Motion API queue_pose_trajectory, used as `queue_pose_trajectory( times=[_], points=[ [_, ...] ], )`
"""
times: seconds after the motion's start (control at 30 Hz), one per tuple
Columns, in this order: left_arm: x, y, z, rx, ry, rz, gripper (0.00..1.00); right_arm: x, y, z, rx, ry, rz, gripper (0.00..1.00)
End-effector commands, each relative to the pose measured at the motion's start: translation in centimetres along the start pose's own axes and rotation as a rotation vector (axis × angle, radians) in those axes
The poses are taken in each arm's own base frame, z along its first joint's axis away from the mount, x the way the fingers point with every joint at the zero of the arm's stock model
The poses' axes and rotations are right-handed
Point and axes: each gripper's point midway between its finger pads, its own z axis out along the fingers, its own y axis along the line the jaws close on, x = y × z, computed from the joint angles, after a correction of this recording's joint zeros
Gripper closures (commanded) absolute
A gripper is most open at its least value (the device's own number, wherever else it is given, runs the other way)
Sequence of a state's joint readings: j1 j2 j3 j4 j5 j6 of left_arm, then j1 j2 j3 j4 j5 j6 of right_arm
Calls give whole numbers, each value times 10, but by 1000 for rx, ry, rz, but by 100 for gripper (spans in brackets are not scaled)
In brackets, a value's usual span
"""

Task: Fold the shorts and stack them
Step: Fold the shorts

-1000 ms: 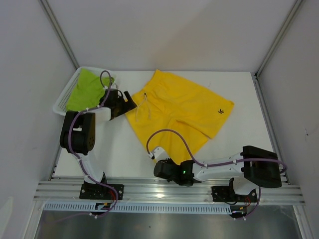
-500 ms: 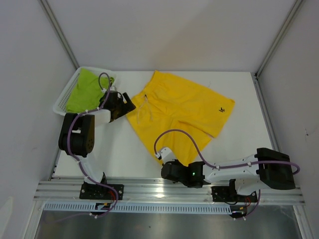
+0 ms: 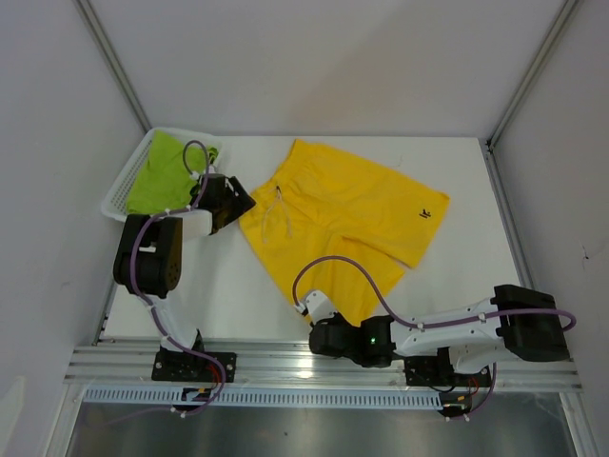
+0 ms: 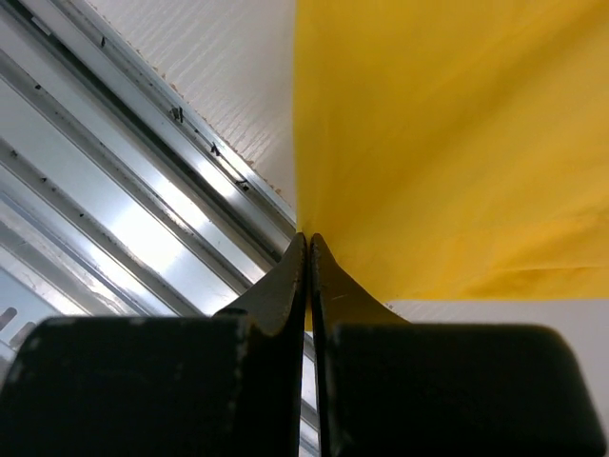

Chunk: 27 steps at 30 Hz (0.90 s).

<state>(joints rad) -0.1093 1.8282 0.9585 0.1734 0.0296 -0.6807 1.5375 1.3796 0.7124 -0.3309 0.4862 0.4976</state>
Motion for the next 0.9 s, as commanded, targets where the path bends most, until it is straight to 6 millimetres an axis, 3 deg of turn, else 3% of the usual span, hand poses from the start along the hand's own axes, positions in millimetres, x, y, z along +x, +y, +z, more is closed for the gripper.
queue_pose_trajectory(
  times=[0.0,0.1,0.2,0.23,0.33,0.5,0.77,0.87],
  points=[
    [-7,5,7,-41,-42,-33,25,-10,2,-10,-9,-43,25,100],
    [-8,2,10,-34,-47,-40,34,-12,7,-14,-33,-50,24,100],
    [-8,-5,14,-10,-41,-50,55,-11,11,-16,-48,-46,14,100],
    [-7,-6,17,-7,-36,-43,71,-11,12,-17,-51,-45,10,100],
    [-9,-14,14,-29,-18,9,100,-13,22,-22,-91,-49,-18,100],
    [-28,-6,-20,-134,-61,72,100,-21,53,-40,-221,-66,-64,100],
    [-77,-6,-99,-218,-133,131,100,-56,100,-84,-316,-133,-142,100],
    [-83,4,-121,-263,-117,98,100,-68,117,-97,-352,-156,-137,100]
  ],
)
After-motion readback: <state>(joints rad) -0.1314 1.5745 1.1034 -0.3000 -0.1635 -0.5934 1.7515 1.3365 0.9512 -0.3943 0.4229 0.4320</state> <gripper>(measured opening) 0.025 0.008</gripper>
